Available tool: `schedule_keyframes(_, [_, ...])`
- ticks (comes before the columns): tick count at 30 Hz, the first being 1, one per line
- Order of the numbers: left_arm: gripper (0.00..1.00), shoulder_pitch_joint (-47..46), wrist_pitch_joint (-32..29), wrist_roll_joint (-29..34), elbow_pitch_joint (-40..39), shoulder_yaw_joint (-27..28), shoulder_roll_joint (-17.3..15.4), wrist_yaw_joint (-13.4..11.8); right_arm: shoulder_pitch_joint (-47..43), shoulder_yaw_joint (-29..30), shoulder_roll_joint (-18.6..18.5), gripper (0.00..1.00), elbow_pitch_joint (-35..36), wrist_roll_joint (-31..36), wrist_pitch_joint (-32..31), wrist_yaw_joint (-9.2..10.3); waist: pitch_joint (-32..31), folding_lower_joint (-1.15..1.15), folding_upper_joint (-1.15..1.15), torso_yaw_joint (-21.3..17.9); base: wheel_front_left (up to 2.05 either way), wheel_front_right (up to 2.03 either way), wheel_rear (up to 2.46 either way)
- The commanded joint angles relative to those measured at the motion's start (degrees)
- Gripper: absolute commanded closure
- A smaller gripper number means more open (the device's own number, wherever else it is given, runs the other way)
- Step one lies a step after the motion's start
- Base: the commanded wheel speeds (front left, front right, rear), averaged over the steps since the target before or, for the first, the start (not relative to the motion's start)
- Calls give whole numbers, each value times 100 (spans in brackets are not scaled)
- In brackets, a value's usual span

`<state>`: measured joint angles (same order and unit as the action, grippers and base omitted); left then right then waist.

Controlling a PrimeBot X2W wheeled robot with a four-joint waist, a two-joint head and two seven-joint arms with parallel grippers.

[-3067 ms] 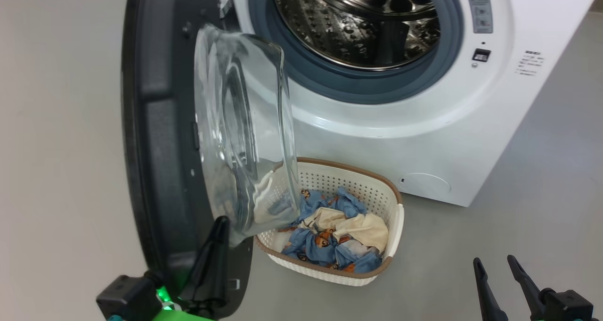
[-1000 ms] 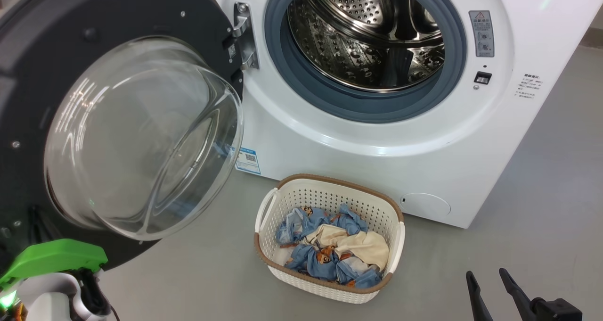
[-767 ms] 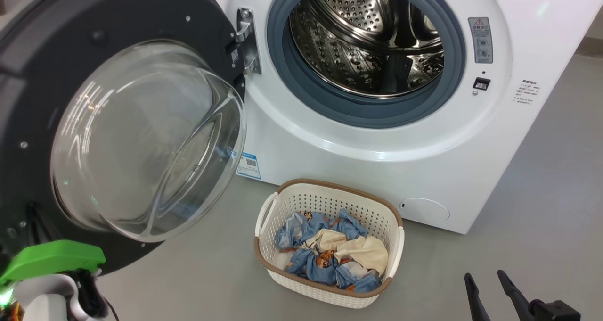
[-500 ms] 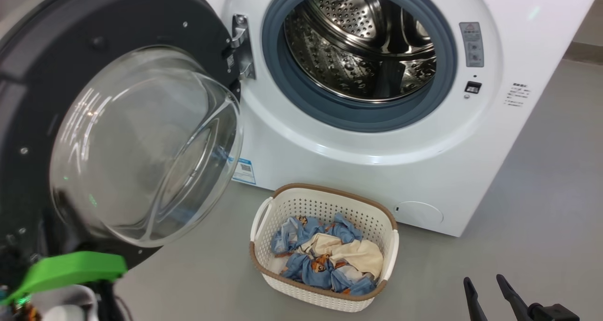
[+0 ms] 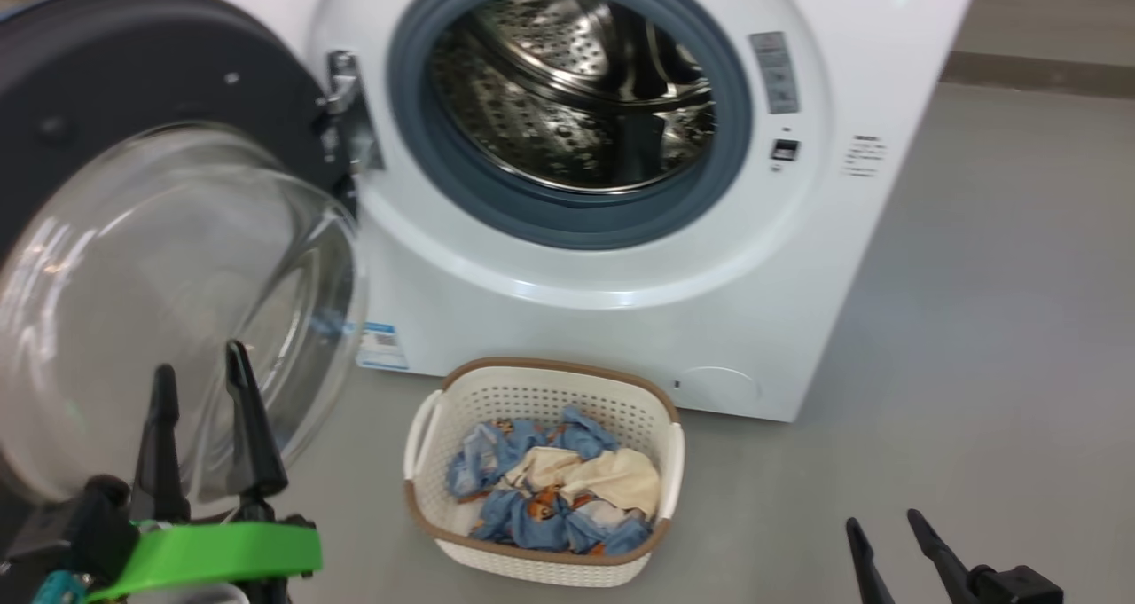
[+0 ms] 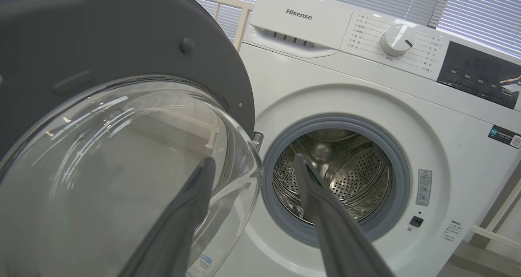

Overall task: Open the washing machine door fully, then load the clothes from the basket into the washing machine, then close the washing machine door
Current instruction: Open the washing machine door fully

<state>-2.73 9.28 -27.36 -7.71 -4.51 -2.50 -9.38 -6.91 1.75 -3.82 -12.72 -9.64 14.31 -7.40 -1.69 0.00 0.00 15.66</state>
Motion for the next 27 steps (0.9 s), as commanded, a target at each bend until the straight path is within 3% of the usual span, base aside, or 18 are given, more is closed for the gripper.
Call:
schedule_keyframes(1, [0,-58,-19,65,-175,121,-162,23,247,-206,-74,0,165,70,69,-9,37,0,0,-392,0,0,0])
schedule_keyframes(13, [0,294,362,128,733,-89,-493,652,432,-266,-103,0,272,171,69,-9,248,0,0,-1413,0,0,0])
schedule_keyframes(20, [0,384,554,365,1402,28,-549,879,452,-143,-100,0,288,210,69,-9,294,0,0,-1694,0,0,0])
schedule_keyframes(27, [0,497,570,574,1759,293,-348,1112,438,-79,-85,0,294,267,69,-9,295,0,0,-1769,0,0,0])
